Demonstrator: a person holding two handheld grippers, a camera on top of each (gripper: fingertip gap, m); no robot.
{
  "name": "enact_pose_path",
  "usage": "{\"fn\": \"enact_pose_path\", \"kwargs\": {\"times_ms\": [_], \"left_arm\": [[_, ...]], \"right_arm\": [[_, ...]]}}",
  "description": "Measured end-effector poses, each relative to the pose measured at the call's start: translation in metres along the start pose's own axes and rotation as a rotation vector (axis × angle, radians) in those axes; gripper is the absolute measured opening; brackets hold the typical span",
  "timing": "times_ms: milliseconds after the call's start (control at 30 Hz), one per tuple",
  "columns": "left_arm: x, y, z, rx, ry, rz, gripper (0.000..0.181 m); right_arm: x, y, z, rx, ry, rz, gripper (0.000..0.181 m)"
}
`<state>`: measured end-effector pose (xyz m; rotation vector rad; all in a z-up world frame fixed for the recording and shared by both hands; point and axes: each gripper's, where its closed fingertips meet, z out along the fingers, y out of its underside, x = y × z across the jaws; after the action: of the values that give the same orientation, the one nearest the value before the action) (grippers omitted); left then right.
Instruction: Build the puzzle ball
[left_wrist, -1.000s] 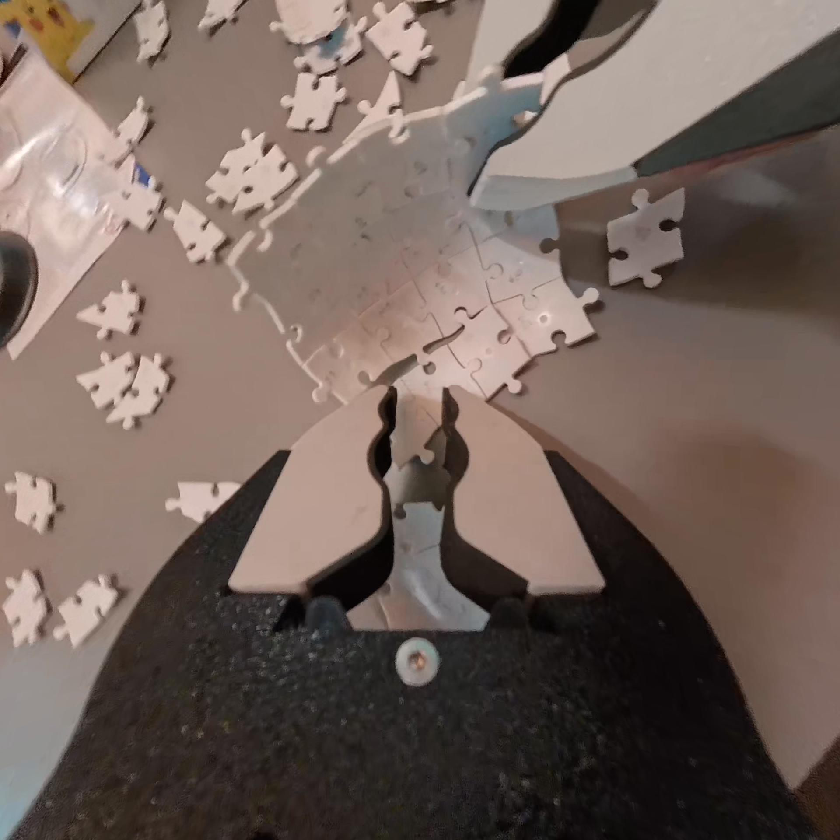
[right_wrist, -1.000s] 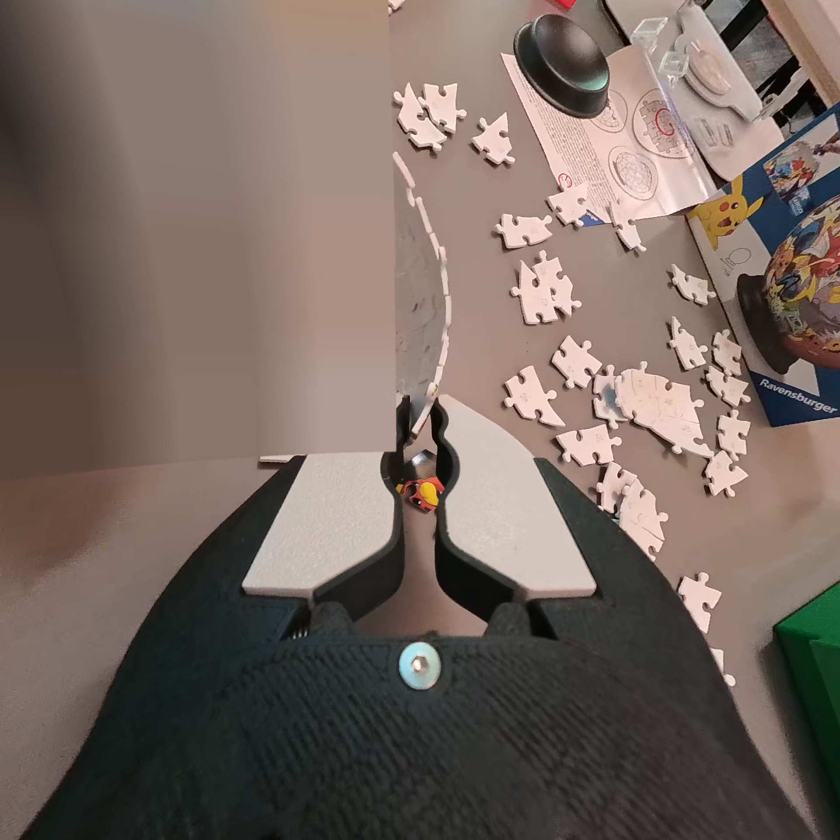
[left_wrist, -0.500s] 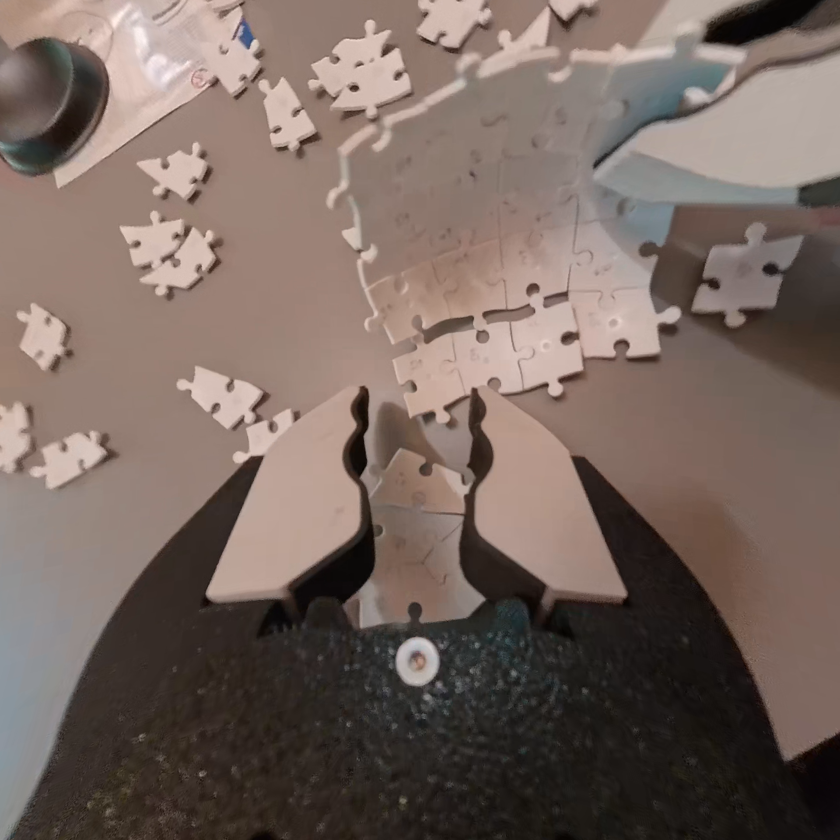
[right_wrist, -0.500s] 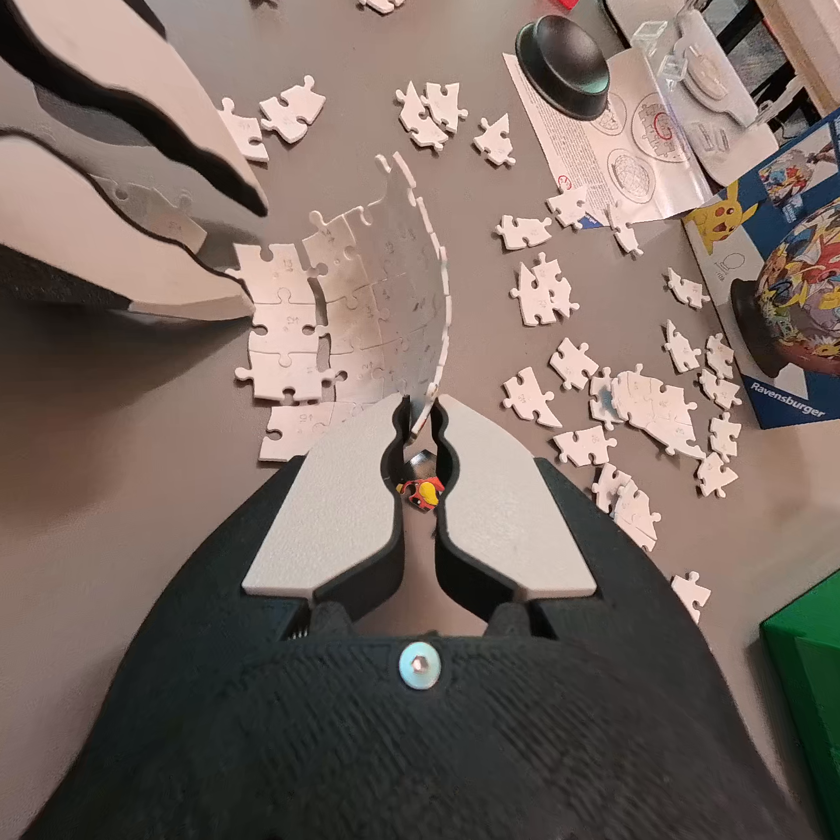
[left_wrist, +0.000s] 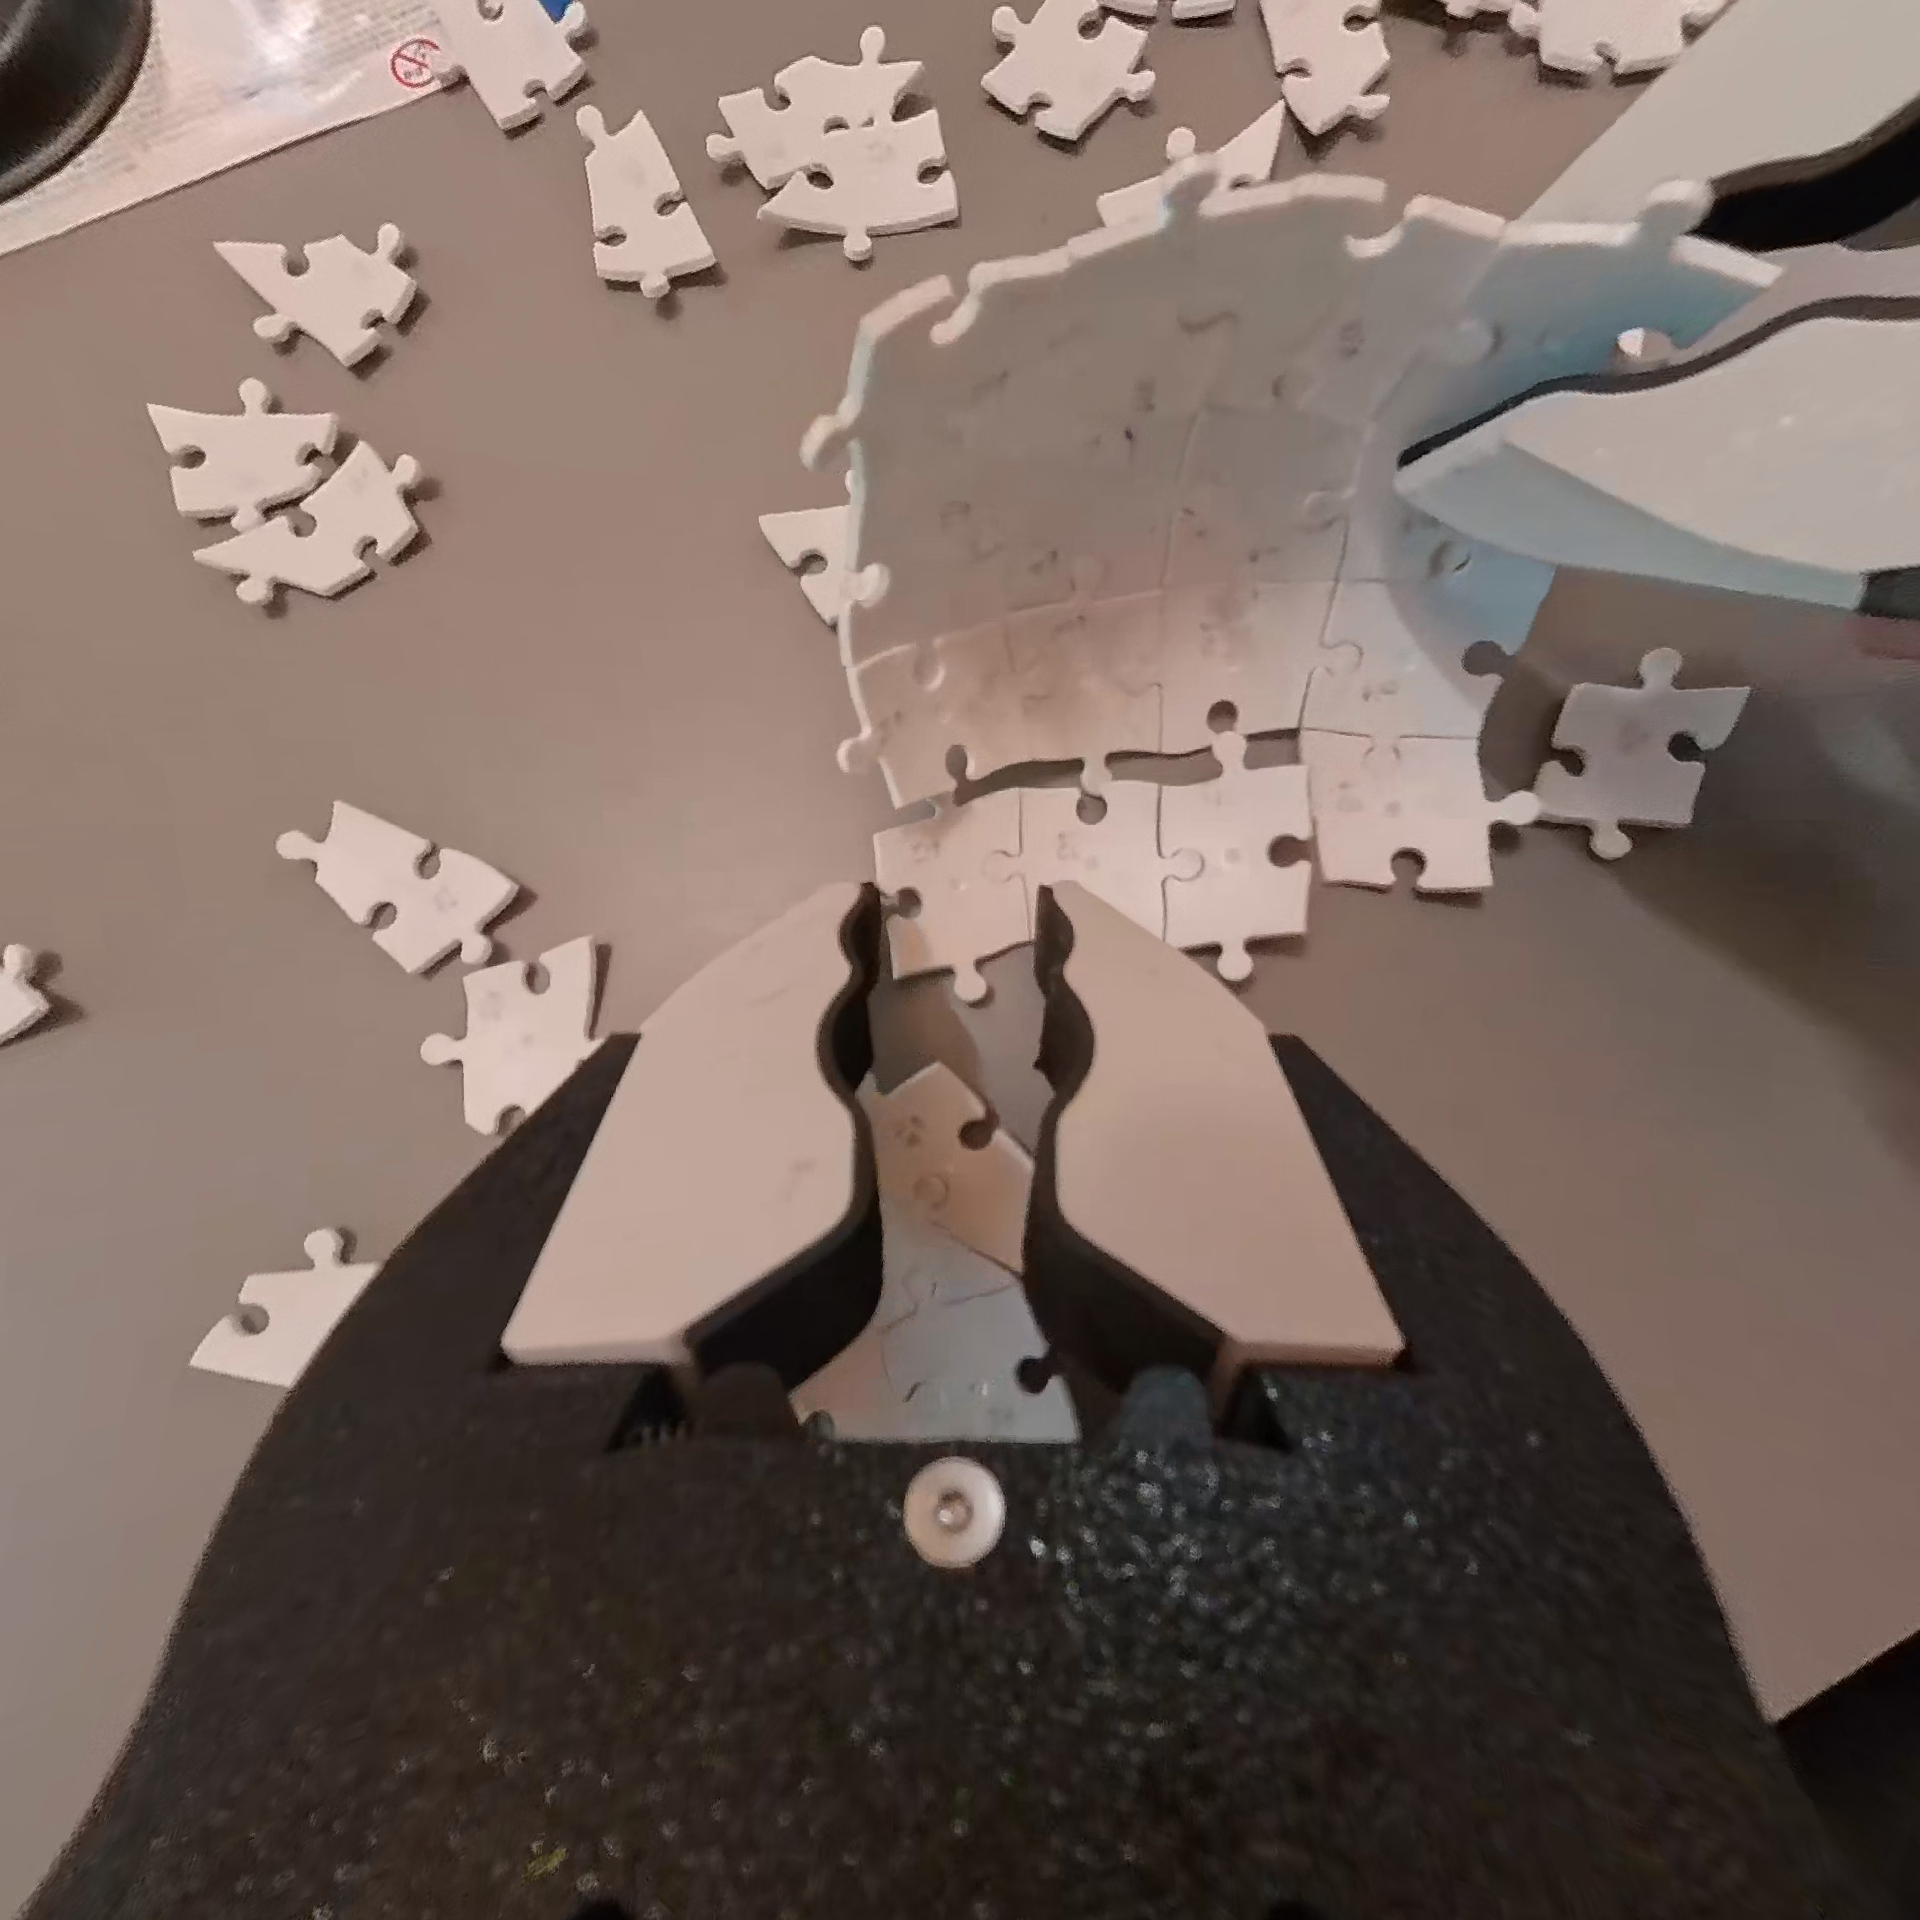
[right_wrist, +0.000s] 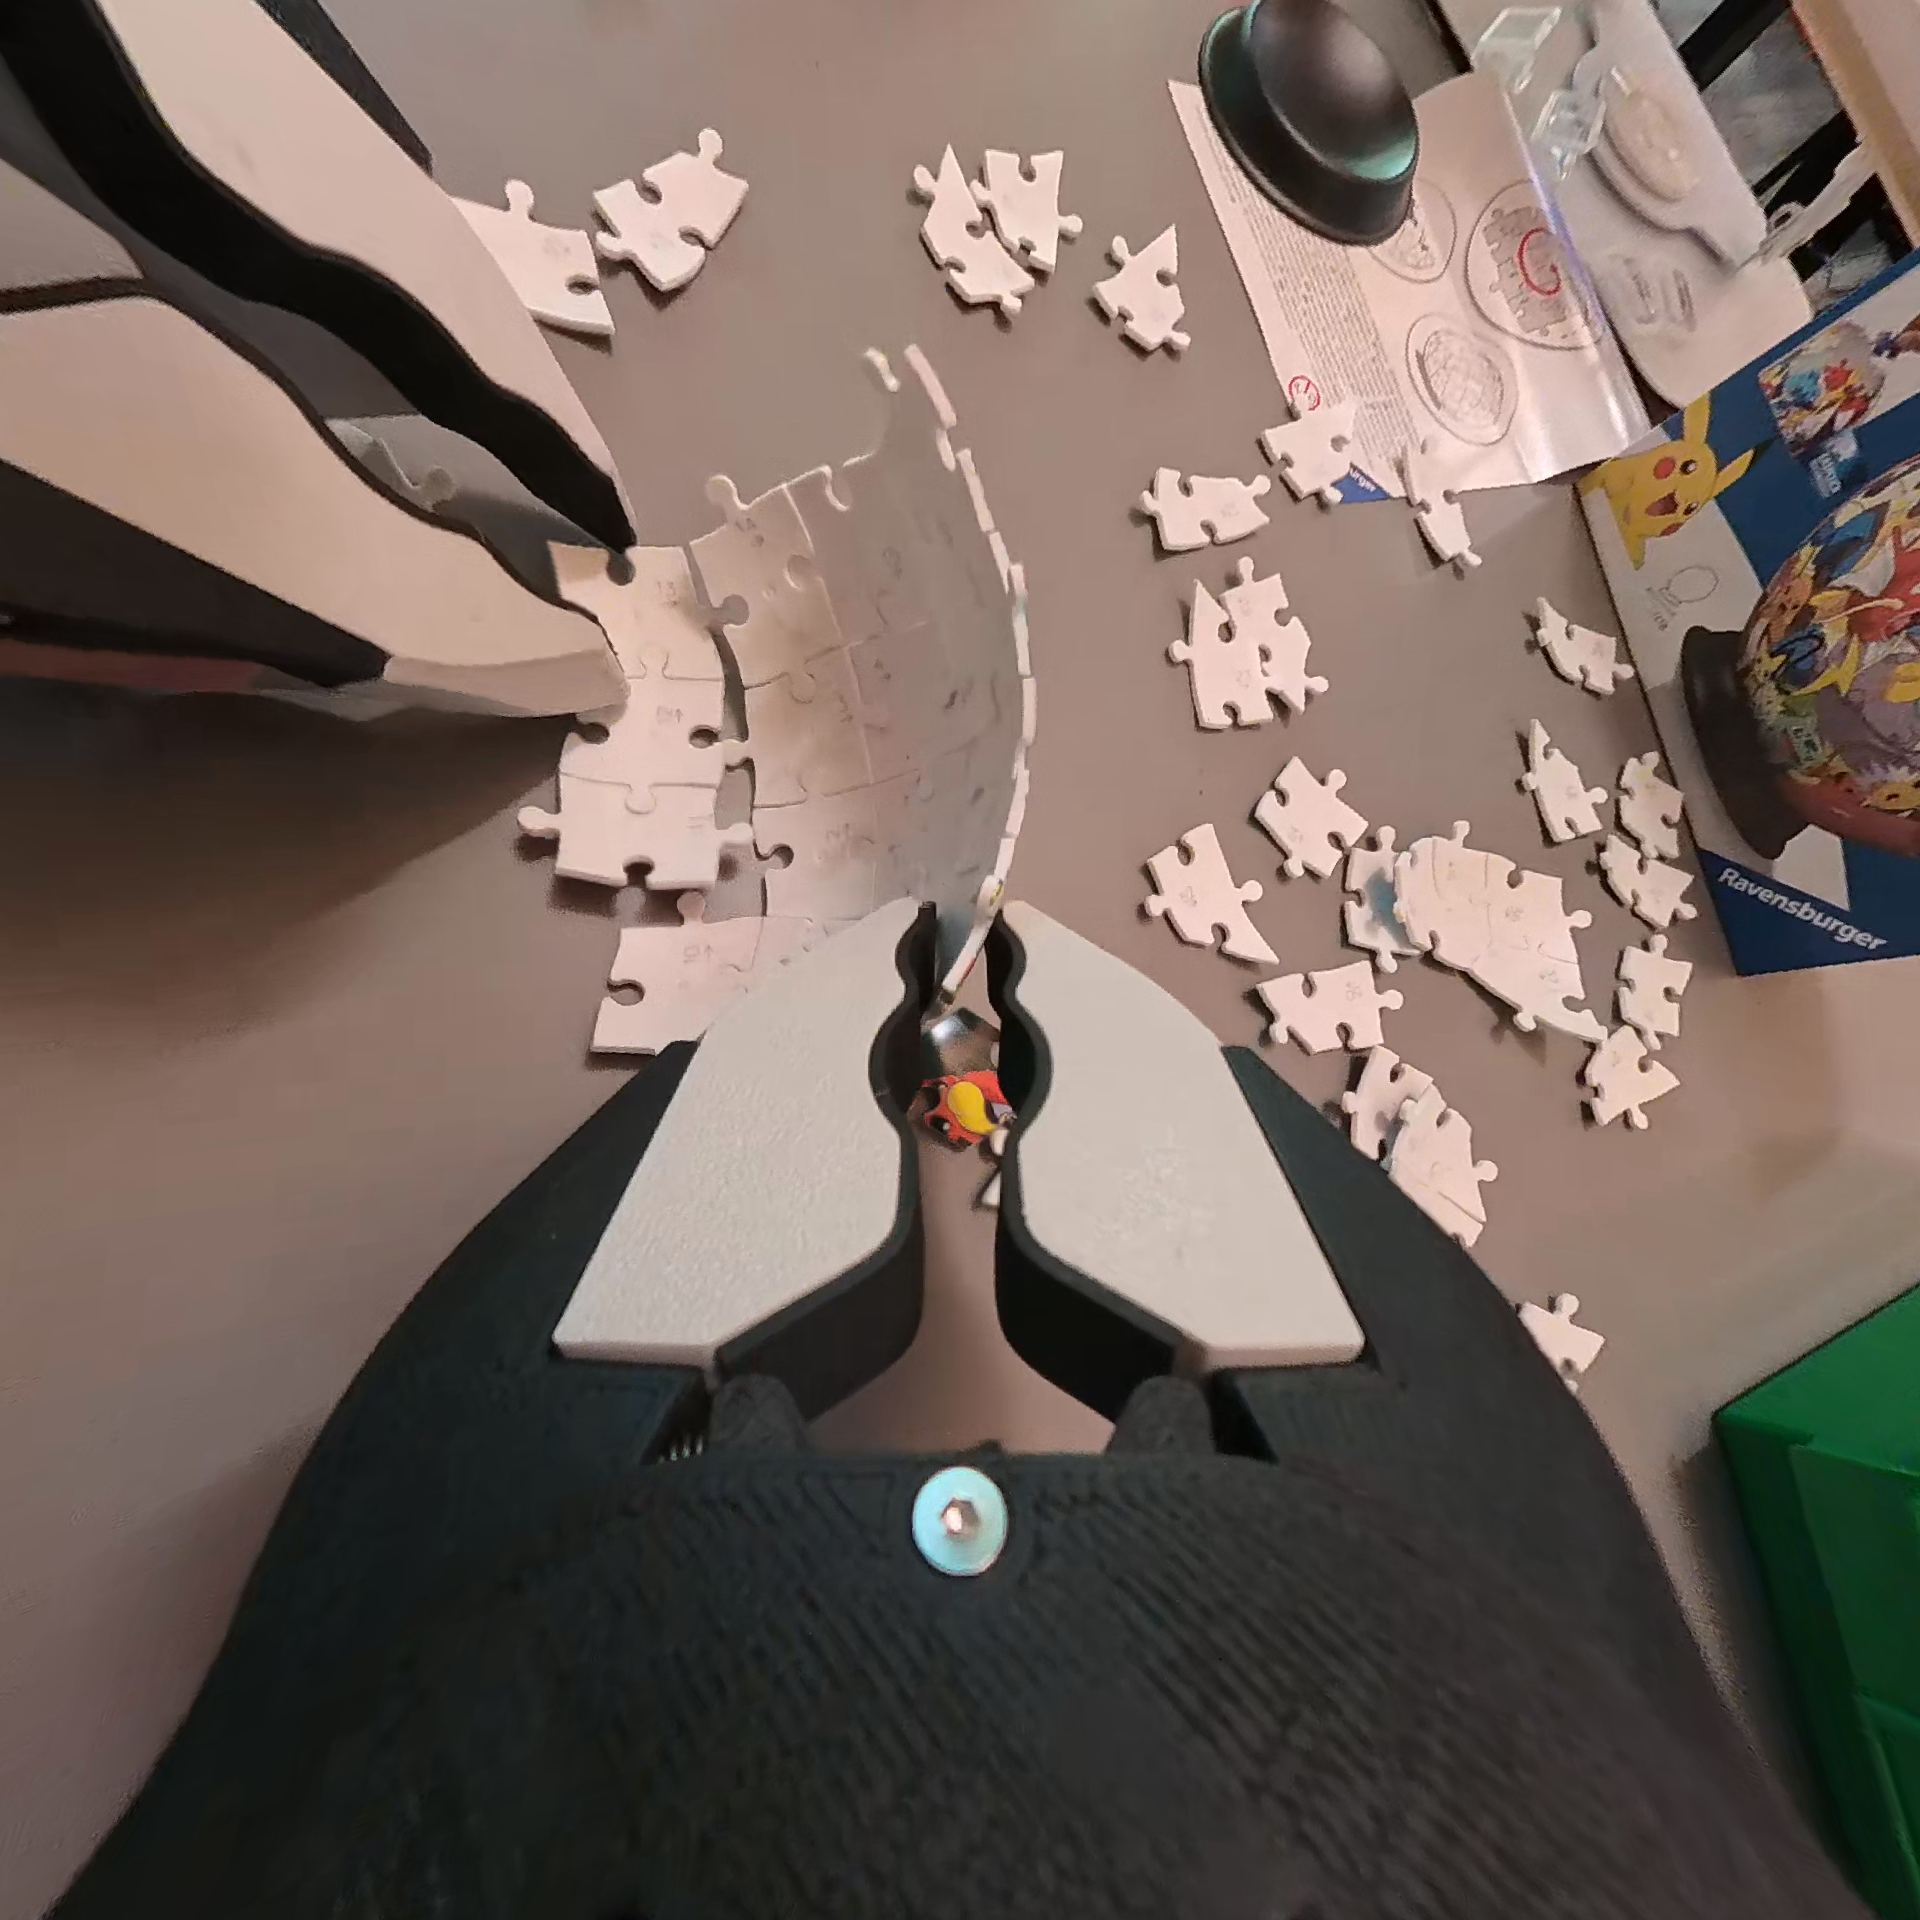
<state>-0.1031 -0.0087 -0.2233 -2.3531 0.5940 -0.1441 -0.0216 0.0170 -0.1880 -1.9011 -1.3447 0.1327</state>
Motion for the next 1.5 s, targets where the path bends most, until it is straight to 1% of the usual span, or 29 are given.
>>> {"fn": "enact_pose_path", "kwargs": {"times_ms": [133,433,533,667,800,833,867,900,1000,1100,1167,1233,1300,1400,1500], "left_arm": [[0.002,-0.002,0.001,0.018,-0.019,0.019,0.028],[0.002,-0.002,-0.002,0.070,-0.089,0.024,0.026],[0.000,-0.001,-0.003,0.079,-0.119,-0.001,0.024],[0.001,0.000,-0.007,0.092,-0.156,0.017,0.023],[0.003,0.001,-0.007,0.084,-0.139,-0.002,0.022],[0.005,0.001,-0.006,0.081,-0.121,-0.007,0.019],[0.008,0.002,-0.005,0.077,-0.100,-0.007,0.012],[0.009,0.002,-0.005,0.074,-0.094,-0.001,0.000],[0.003,0.001,-0.005,0.074,-0.139,0.025,0.000],[0.002,0.001,-0.005,0.070,-0.144,0.027,0.000],[0.004,-0.003,-0.006,0.088,-0.143,0.067,0.000],[0.012,-0.013,-0.011,0.136,-0.127,0.149,0.007],[0.019,-0.019,-0.013,0.152,-0.126,0.251,0.004],[0.027,-0.015,-0.009,0.114,-0.099,0.351,0.000],[0.035,-0.012,-0.004,0.110,-0.059,0.368,0.000]], "right_arm": [[0.001,0.001,0.001,-0.034,-0.008,-0.002,0.010],[0.006,-0.006,0.010,-0.164,-0.049,0.085,0.009],[0.003,-0.006,0.010,-0.175,-0.062,0.129,0.009],[0.001,-0.001,0.011,-0.163,-0.052,0.174,0.011],[0.000,0.004,0.010,-0.162,-0.047,0.179,0.012],[0.000,0.004,0.010,-0.159,-0.043,0.178,0.013],[0.000,0.005,0.010,-0.155,-0.040,0.179,0.013],[-0.001,0.006,0.010,-0.156,-0.046,0.178,0.014],[-0.003,0.007,0.010,-0.152,-0.065,0.170,0.015],[-0.003,0.009,0.011,-0.151,-0.087,0.182,0.016],[-0.002,0.009,0.012,-0.148,-0.101,0.192,0.016],[-0.002,0.010,0.013,-0.144,-0.108,0.201,0.016],[-0.002,0.010,0.013,-0.141,-0.110,0.202,0.016],[-0.002,0.008,0.012,-0.128,-0.086,0.173,0.015],[-0.002,0.005,0.010,-0.117,-0.045,0.130,0.015]]}}
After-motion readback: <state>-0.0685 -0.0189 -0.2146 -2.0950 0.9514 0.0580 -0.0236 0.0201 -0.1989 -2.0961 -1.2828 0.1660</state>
